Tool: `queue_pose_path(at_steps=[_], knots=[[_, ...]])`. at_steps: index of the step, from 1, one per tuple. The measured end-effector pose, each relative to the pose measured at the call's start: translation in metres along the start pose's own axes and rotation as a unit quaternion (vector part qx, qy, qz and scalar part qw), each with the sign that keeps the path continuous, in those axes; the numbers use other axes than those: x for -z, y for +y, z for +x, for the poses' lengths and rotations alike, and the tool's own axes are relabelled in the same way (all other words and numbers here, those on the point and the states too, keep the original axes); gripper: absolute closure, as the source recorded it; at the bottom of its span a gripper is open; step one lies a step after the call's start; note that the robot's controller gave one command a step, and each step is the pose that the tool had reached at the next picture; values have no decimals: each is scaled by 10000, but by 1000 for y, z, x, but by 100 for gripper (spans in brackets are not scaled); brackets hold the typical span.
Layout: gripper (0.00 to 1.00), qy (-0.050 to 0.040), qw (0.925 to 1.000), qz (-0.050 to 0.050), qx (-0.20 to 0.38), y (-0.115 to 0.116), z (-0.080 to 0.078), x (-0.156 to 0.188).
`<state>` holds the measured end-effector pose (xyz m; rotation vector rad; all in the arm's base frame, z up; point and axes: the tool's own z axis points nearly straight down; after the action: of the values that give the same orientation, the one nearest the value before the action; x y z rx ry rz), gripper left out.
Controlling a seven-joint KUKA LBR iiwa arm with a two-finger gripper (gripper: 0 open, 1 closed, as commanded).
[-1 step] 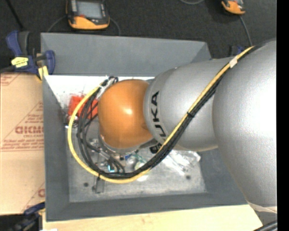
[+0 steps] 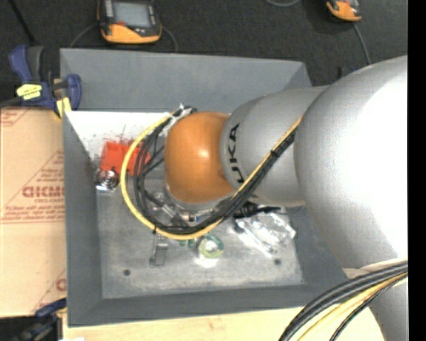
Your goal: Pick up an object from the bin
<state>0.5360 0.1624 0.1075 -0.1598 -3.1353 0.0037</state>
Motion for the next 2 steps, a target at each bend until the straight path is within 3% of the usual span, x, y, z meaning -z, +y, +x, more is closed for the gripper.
queue_pose_path(at_steps=[1,2], knots=[[0,-46,9971,-20,-763,-29,-91,-10],[0,-8,9988,-1,497,-78,-30,-27]])
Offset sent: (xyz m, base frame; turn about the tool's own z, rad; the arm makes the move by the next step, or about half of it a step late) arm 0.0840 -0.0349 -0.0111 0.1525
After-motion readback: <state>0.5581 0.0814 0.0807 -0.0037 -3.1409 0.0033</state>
